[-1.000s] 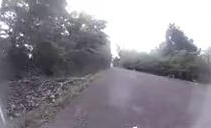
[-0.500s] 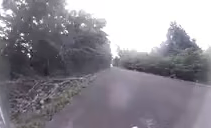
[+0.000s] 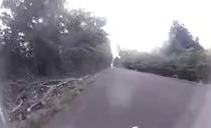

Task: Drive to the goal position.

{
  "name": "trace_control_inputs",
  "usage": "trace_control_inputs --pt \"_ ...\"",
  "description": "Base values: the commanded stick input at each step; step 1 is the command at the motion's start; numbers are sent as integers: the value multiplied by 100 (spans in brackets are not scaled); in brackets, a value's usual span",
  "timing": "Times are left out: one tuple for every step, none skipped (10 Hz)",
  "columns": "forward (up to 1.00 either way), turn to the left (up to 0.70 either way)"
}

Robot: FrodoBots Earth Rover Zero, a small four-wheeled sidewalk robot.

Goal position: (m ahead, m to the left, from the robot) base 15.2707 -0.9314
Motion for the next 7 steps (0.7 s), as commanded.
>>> trace_control_inputs --pt "70 0" --pt "70 0" --pt "70 0" --pt "70 0" --pt "70 0" --pt "70 0" --pt "70 0"
